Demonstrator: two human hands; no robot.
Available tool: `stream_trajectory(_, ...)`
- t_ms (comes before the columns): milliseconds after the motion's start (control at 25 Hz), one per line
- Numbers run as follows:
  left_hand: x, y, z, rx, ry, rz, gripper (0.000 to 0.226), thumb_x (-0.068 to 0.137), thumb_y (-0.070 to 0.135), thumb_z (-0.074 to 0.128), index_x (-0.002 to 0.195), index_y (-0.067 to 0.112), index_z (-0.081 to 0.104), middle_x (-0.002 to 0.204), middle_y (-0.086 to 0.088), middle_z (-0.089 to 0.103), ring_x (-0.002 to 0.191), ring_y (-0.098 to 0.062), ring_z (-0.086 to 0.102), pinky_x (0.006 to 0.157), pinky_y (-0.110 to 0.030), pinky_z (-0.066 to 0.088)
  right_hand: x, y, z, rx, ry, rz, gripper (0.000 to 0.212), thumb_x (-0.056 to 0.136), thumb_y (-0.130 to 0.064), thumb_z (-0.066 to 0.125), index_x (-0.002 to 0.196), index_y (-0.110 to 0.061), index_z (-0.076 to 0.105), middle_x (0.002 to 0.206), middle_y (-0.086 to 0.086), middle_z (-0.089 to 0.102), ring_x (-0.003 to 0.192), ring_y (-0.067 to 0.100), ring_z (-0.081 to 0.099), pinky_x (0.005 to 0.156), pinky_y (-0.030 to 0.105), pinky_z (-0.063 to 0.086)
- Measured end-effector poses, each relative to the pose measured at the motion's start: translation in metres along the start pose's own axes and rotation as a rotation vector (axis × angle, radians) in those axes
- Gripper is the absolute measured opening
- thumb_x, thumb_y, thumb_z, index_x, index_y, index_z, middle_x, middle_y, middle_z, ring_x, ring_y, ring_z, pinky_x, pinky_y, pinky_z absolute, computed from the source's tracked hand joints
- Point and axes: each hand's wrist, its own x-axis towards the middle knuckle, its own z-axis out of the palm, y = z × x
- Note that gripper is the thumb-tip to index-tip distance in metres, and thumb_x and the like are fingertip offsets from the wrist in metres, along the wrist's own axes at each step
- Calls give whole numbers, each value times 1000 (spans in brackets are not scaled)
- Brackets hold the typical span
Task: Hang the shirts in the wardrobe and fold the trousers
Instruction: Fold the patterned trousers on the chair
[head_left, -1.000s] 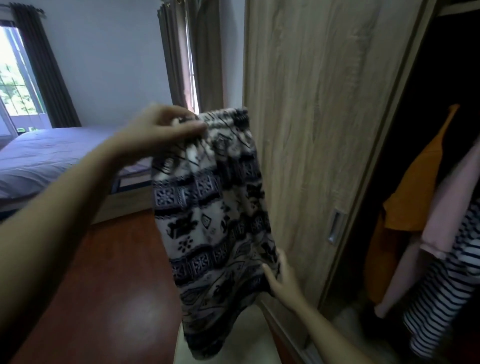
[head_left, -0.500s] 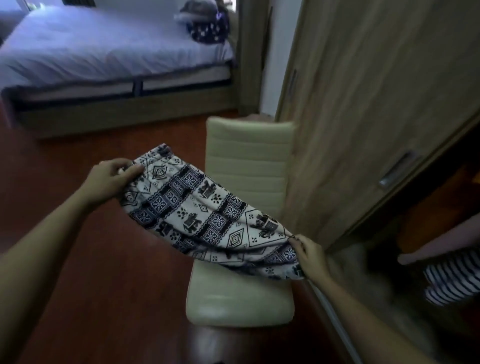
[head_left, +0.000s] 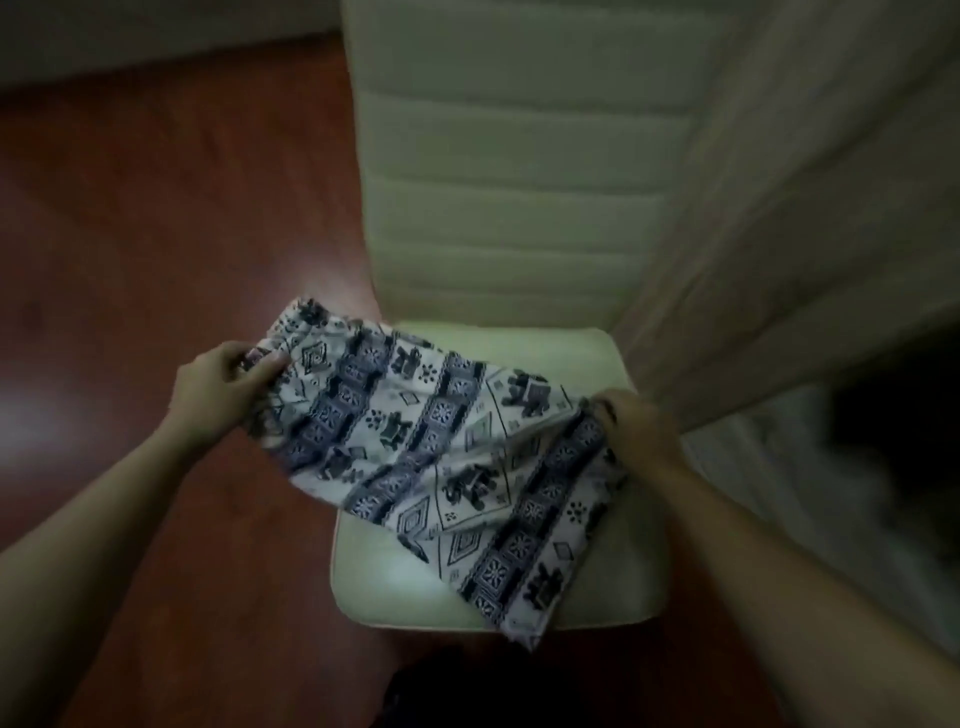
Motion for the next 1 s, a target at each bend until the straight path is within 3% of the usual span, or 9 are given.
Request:
stream_trajectory(120, 10, 0, 46, 55, 102, 52, 48, 83, 55, 58, 99, 10, 62, 87, -13, 66, 75, -32, 63, 71, -47, 55, 1, 11, 41, -179, 132, -39, 29, 86, -4, 54, 115, -4, 57, 119, 18, 59, 107, 38, 57, 84, 42, 44)
stream_trajectory(200, 0, 25, 59, 67, 150, 86, 52, 83, 56, 58, 107, 10, 62, 95, -14, 68, 80, -31, 63, 74, -46, 54, -18, 13, 56, -179, 95, -87, 42, 92, -18, 49, 133, -5, 47, 142, 16, 44, 132, 34, 41, 107, 48, 33)
stream_trajectory(400, -75, 96, 115, 109, 89, 227, 36, 84, 41, 58, 109, 15, 57, 93, -1, 65, 73, -20, 58, 52, -25, 45, -56, 7, 74, -178, -221, -67, 99, 71, -76, -14, 150, -19, 3, 155, -1, -18, 142, 15, -17, 113, 37, -10)
stream_trajectory(480, -105, 102, 154, 247, -50, 267, 40, 88, 38, 53, 120, 14, 49, 114, -5, 58, 89, -15, 51, 61, -20, 42, -57, 10, 79, -178, -273, -23, 104, 62, -82, -16, 148, -24, -9, 149, -3, -31, 140, 16, -26, 112, 39, -14)
stream_trajectory(560, -120, 89, 190, 431, -179, 284, 64, 91, 49, 42, 143, 14, 28, 147, -15, 31, 125, -25, 39, 92, -33, 44, -57, 11, 80, -199, -323, -18, 108, 59, -86, -11, 147, -25, -13, 148, -2, -35, 138, 18, -31, 112, 41, -16)
stream_trajectory(640, -122, 74, 211, 530, -307, 288, 76, 93, 58, 20, 149, 16, -9, 158, -11, -11, 146, -28, -4, 116, -45, 8, -56, 9, 77, -224, -358, -14, 110, 57, -87, -8, 147, -24, -16, 147, -1, -38, 137, 19, -33, 111, 42, -16)
stream_trajectory(720, -123, 71, 219, 555, -400, 277, 75, 89, 62, 3, 143, 16, -25, 153, -7, -26, 142, -24, -21, 111, -42, -14, -55, 8, 74, -232, -378, -14, 110, 56, -86, -7, 146, -23, -19, 146, 0, -39, 136, 19, -35, 110, 41, -18)
stream_trajectory(840, -118, 82, 205, 503, -332, 334, 76, 87, 67, -3, 147, 22, -10, 154, -1, -17, 144, -21, -13, 113, -45, -12, -57, 8, 70, -243, -414, -29, 116, 48, -88, -15, 144, -23, -24, 145, 1, -41, 133, 19, -37, 109, 40, -18)
stream_trajectory(1000, -54, 81, 162, 359, 48, 256, 59, 95, 48, 23, 137, 9, 39, 143, -12, 41, 130, -27, 38, 112, -50, 23, -57, 9, 65, -263, -433, -43, 114, 52, -92, -6, 140, -23, -27, 144, 1, -41, 133, 19, -36, 109, 38, -17)
